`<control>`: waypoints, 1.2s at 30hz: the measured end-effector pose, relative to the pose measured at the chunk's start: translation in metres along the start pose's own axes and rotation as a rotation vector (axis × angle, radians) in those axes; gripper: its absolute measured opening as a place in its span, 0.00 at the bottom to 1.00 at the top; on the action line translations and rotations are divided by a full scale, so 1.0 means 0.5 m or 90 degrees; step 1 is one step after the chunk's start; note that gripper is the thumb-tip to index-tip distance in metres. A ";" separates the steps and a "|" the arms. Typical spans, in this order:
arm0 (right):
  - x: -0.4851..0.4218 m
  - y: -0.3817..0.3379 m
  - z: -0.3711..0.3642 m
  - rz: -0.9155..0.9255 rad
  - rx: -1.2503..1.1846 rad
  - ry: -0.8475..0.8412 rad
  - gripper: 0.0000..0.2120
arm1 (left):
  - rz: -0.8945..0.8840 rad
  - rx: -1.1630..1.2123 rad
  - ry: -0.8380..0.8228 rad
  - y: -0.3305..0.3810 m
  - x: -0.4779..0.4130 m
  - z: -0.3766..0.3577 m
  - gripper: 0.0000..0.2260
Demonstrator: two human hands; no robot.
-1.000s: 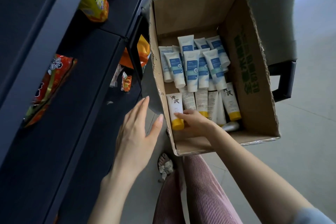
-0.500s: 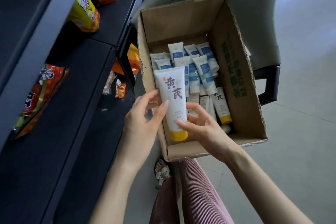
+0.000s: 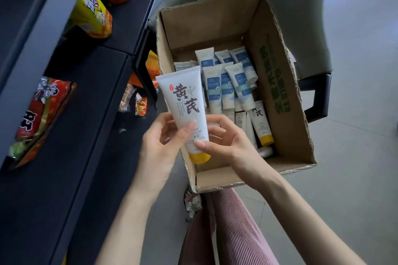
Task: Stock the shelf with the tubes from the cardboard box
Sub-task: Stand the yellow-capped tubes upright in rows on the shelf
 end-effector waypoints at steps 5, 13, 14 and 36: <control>-0.009 -0.003 0.012 -0.012 0.068 -0.027 0.15 | 0.031 0.074 0.034 -0.005 -0.005 0.008 0.10; -0.050 0.086 0.232 -0.128 0.617 0.303 0.23 | 0.061 0.102 0.103 -0.008 -0.007 0.065 0.10; -0.054 0.093 0.252 -0.168 0.624 0.319 0.23 | 0.059 0.104 0.104 -0.008 -0.007 0.068 0.10; -0.114 0.167 0.281 -0.301 0.565 0.397 0.33 | 0.058 0.069 0.084 -0.031 0.009 0.053 0.12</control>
Point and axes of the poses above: each hand's wrist, its own x-axis away from the middle knuckle, its own z-axis out of the back of the hand, y = z × x, the point moved 1 cm from there along -x, towards the middle knuckle, and after that the axes turned 4 degrees about z, right-handed, at the moved point
